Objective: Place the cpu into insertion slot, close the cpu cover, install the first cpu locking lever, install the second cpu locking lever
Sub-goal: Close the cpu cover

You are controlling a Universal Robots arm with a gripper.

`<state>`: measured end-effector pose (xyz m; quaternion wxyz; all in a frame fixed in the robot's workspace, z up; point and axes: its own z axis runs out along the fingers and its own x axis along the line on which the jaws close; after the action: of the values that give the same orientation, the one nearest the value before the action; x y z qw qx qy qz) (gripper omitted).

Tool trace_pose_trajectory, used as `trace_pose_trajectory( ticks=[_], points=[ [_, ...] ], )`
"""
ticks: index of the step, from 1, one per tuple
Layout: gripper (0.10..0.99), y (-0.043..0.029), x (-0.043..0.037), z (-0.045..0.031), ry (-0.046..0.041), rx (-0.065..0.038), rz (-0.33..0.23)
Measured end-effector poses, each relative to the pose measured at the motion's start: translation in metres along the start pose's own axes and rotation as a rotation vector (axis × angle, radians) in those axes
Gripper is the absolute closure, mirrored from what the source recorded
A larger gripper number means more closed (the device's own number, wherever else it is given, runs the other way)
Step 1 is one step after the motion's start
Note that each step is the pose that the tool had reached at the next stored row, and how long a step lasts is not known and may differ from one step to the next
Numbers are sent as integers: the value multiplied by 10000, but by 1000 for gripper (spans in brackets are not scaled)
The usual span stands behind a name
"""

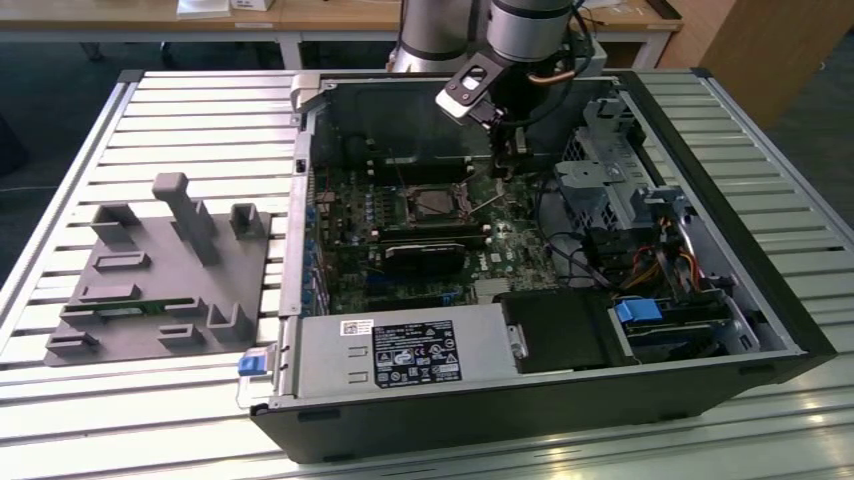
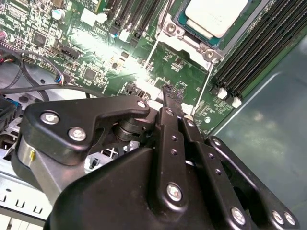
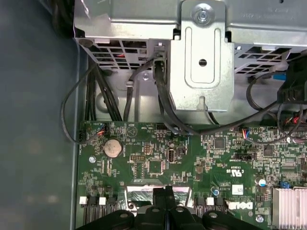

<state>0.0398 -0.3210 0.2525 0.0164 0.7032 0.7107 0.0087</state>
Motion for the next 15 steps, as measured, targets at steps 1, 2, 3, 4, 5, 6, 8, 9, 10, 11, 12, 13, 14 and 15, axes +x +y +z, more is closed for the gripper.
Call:
trace_pose_trajectory(
  ticks=[1,2,3,4,5,6,8,9,10,11,12,13,14,15],
  points=[
    [980,8,0,1,2,4,0],
    [980,17,0,1,2,9,0],
    [980,25,0,2,2,12,0],
    [980,31,0,1,1,15,0],
    [980,38,0,2,1,18,0],
    [980,44,0,2,1,19,0],
    [980,54,0,2,1,22,0],
    [980,61,-1,3,2,26,0],
    [980,72,-1,3,3,33,1],
    [980,84,-1,4,2,40,0],
    [980,96,-1,4,2,48,-1],
    [980,106,-1,4,2,56,-1],
    [980,117,-1,5,3,66,-1],
    [980,127,0,5,2,82,-1]
  ],
)
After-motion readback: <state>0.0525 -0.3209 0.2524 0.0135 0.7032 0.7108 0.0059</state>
